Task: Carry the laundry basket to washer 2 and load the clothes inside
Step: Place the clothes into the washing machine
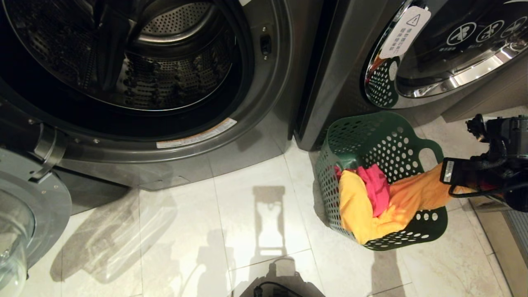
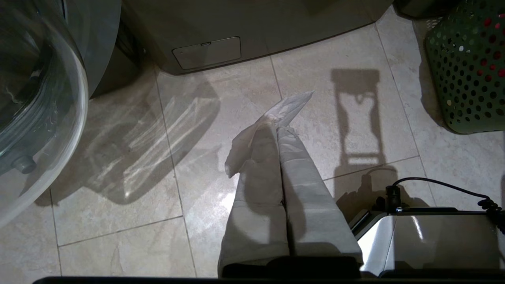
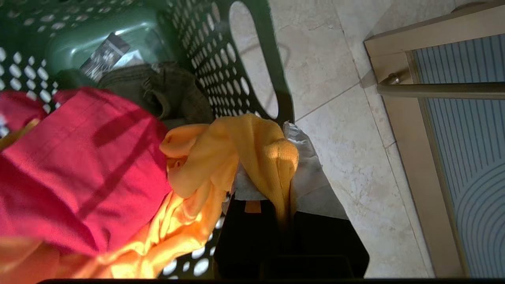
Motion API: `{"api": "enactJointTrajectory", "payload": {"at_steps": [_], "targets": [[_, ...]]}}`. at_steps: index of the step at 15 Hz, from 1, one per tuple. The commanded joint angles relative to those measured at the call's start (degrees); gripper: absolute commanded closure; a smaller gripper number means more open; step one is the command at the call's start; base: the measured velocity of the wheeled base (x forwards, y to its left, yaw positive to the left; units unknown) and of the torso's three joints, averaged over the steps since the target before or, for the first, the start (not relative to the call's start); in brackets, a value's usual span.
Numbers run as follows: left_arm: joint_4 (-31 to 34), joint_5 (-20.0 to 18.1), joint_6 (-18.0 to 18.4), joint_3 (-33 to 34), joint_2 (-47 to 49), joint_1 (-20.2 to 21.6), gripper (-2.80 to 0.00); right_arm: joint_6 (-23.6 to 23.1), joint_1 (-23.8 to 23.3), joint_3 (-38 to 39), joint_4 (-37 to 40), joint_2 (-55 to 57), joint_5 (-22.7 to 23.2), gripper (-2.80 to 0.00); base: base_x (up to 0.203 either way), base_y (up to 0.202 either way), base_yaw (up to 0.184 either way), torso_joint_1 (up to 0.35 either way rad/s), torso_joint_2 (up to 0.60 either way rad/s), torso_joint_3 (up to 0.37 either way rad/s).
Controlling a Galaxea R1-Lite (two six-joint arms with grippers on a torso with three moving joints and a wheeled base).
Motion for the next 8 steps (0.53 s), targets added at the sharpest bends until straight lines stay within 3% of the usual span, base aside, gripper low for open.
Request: {"api": "enactJointTrajectory", "payload": {"at_steps": [1, 8], "targets": [[0.0, 0.0, 0.0, -0.1, 0.1, 0.0, 0.00, 0.1, -0.7, 0.0, -2.4, 5.7, 0.0, 0.00, 0.000, 0.000, 0.000, 0.000, 0.00, 0.000], [0.0, 0.0, 0.0, -0.1, 0.1, 0.0, 0.00, -0.2, -0.6, 0.9, -9.8, 14.2, 1.2, 0.00, 0.000, 0.000, 0.000, 0.000, 0.00, 0.000]]}}
